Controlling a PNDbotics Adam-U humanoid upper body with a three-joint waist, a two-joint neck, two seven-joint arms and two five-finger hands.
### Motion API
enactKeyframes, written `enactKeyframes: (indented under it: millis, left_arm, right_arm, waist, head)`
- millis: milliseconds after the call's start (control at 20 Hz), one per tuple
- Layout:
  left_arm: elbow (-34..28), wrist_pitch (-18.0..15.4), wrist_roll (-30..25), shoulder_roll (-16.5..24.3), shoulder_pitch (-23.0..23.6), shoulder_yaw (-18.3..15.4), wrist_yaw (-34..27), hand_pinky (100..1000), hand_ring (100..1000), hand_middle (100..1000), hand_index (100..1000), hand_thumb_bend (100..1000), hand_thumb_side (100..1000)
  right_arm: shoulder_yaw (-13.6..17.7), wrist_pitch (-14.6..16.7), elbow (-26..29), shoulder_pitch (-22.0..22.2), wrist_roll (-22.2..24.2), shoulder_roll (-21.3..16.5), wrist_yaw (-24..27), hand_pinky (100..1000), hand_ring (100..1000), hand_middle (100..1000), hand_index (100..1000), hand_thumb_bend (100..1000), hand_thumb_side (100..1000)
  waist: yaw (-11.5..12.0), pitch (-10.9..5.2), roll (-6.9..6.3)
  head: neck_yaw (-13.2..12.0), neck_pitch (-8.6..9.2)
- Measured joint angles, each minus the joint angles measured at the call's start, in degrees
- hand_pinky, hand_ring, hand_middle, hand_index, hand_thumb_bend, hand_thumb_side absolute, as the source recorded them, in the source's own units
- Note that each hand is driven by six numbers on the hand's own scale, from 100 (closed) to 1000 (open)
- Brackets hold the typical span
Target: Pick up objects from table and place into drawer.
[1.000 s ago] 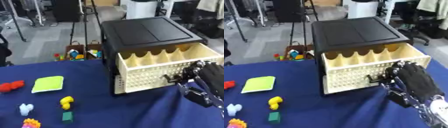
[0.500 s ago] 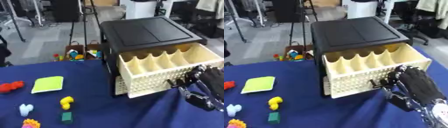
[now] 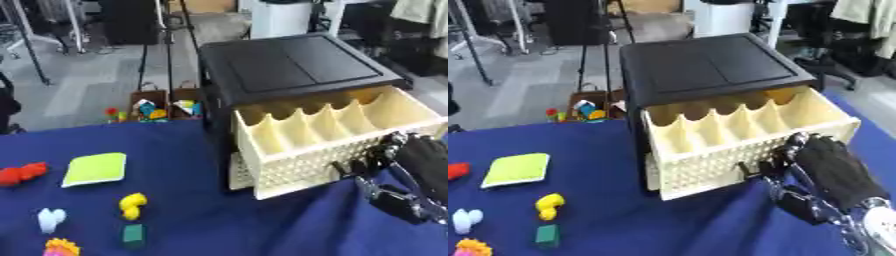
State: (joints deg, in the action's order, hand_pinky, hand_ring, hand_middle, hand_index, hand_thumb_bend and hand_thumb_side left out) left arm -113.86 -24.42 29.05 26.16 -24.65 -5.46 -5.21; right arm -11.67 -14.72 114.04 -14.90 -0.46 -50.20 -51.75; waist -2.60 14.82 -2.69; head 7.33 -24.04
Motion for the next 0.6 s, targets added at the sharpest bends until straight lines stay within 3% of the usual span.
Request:
enactKeyframes:
  millis: [600]
  left_arm:
    - [0.0,-0.01,0.01,0.0,0.0,0.0,0.0,689,780,821,856,344,1000]
  right_arm:
    - [-0.71,1.58,0.0,-0.56,-0.88,0.01,0.73,304,333,222,256,244,217]
  waist:
    - [-0.22,-0.07,0.03]
  head:
    - [0.03,0.0]
